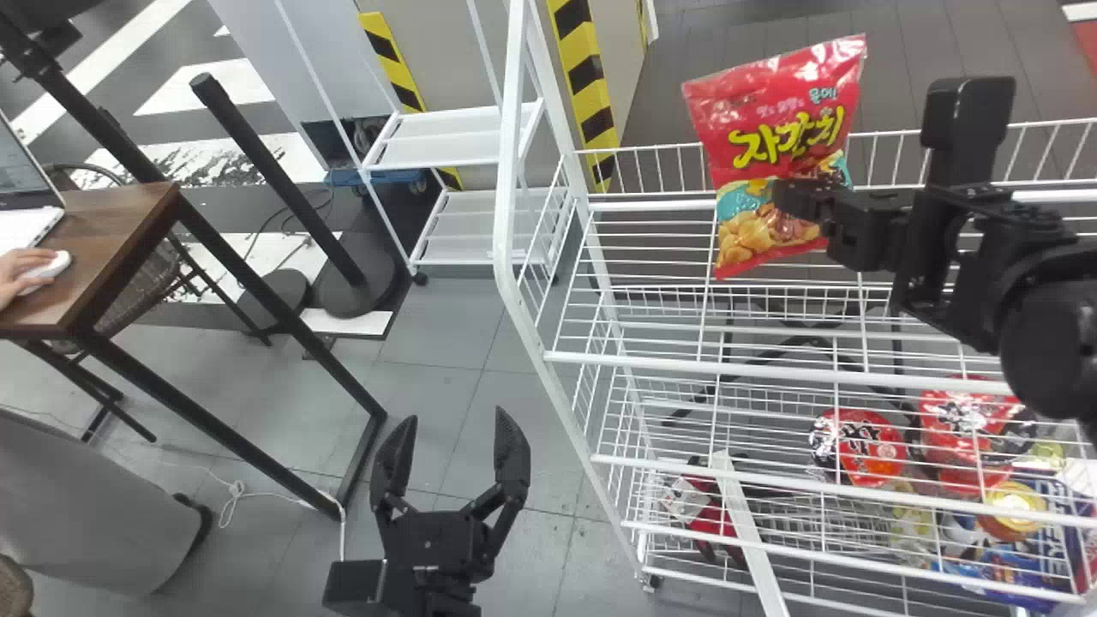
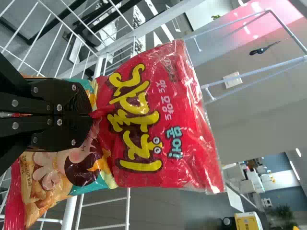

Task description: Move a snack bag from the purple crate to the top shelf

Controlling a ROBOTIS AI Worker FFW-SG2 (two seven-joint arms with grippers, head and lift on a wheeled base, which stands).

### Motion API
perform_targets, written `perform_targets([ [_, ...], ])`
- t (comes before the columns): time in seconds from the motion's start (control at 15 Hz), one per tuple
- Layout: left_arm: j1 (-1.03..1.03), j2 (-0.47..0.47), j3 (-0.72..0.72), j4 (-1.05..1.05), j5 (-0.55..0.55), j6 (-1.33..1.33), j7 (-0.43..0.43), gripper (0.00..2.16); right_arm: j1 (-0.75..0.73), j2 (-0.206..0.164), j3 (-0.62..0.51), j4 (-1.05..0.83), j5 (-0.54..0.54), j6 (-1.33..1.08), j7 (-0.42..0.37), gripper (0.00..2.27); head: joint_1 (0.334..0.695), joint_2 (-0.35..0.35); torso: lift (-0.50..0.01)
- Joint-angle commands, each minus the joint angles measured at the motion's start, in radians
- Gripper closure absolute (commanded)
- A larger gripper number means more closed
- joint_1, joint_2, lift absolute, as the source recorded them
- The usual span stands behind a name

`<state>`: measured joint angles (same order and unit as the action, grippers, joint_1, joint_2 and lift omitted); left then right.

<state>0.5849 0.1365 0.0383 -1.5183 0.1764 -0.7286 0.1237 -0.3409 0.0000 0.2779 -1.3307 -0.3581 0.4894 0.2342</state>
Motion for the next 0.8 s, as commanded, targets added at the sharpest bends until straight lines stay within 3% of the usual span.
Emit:
perform_targets([
  [0.0, -0.007, 0.000, 0.000, 0.010, 0.002, -0.002, 0.001, 0.08, -0.004, 0.001, 0.009, 0.033, -0.001, -0.030, 0.004, 2.02, 0.695, 0.350, 0.000],
  [0.13, -0.011, 0.000, 0.000, 0.020, 0.002, -0.005, 0.001, 0.08, -0.004, 0.001, 0.011, 0.047, -0.004, -0.039, 0.004, 1.98, 0.695, 0.350, 0.000],
  [0.27, -0.014, 0.002, -0.002, 0.023, 0.005, -0.008, 0.001, 0.08, -0.003, 0.001, 0.011, 0.048, -0.007, -0.039, 0.002, 1.77, 0.695, 0.350, 0.000],
  [0.4, -0.016, 0.002, -0.002, 0.027, 0.006, -0.008, 0.001, 0.08, 0.005, 0.001, 0.012, 0.048, -0.010, -0.048, -0.001, 1.01, 0.695, 0.350, 0.000],
  [0.47, -0.017, 0.002, -0.002, 0.027, 0.006, -0.008, 0.001, 0.08, 0.005, 0.001, 0.012, 0.048, -0.010, -0.048, -0.010, 0.44, 0.695, 0.350, 0.000],
  [0.53, -0.017, 0.003, -0.002, 0.027, 0.006, -0.008, 0.001, 0.08, 0.005, 0.001, 0.012, 0.048, -0.012, -0.048, -0.012, 0.18, 0.695, 0.350, 0.000],
  [0.73, -0.017, 0.003, -0.002, 0.027, 0.006, -0.005, 0.001, 0.08, 0.003, 0.001, 0.011, 0.047, -0.012, -0.045, -0.015, 0.06, 0.695, 0.350, 0.000],
])
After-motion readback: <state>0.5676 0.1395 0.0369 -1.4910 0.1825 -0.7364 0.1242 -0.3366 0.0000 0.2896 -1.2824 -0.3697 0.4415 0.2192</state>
